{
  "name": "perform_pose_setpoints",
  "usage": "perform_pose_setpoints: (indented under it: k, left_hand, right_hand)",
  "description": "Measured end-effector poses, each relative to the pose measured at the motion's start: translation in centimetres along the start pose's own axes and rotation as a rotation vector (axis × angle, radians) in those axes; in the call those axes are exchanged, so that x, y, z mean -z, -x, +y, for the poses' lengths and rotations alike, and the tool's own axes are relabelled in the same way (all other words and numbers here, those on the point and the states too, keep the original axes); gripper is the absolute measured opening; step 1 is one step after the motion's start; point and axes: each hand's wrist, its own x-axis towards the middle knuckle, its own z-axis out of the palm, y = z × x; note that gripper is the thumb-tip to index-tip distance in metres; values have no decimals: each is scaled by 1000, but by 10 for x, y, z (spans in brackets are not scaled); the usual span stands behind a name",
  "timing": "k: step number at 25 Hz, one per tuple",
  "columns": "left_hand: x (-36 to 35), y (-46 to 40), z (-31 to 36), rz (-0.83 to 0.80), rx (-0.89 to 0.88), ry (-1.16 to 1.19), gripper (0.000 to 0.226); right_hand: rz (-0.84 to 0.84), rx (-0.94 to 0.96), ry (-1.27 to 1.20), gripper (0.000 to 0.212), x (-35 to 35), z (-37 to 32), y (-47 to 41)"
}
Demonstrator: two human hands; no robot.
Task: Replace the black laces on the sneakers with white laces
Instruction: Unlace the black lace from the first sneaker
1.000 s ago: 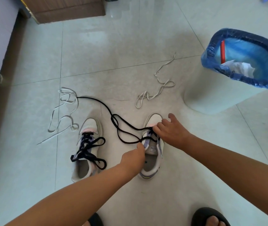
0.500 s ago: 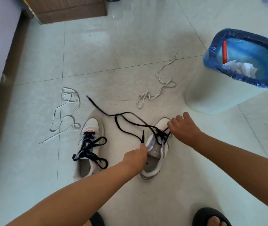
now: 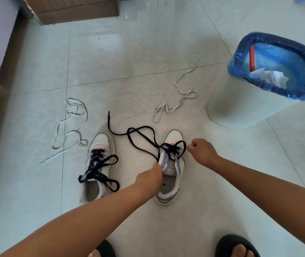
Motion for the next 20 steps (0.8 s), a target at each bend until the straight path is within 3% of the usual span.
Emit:
perform_pose_setpoints:
  k: [2,4,6,10,13,15,17,18,19,20]
  left_hand:
    - [0,0,-1,4,3,9,23]
    - [-1,0,0,14,-2,-6,24]
    - [-2,0,2,25,-7,-35,24]
    - [-2,0,2,30,3,-41,24]
    - [-2,-1,0,18,3,-17,22]
    - [-1,-1,0,21,-20,-46,24]
    - [1,-1,0,40,-64,-140,27]
    - [0,-2,0,51,-75,-170,27]
    - [-1,-4,0,59,-73,-169,27]
    - [-2,-4,0,61,-64,-145,26]
  right_hand:
    - [-56,-30,-57,27,10,1,-1]
    - [-279,-119,-174,35,4,-4,10]
    - [-384,-166,-282,35,-12,-8,19]
    - [-224,-88,-316,29,-31,-13,13]
    - [12,-69,-235,30,-12,4,-9]
    - [192,0,19,24,19,25,-22]
    - [360,269,623,11,41,42,-25]
    - [398,383,855,15,41,44,-22]
    - [342,356,916,18,34,40,-14]
    - [234,272,782,23,21,35,-5]
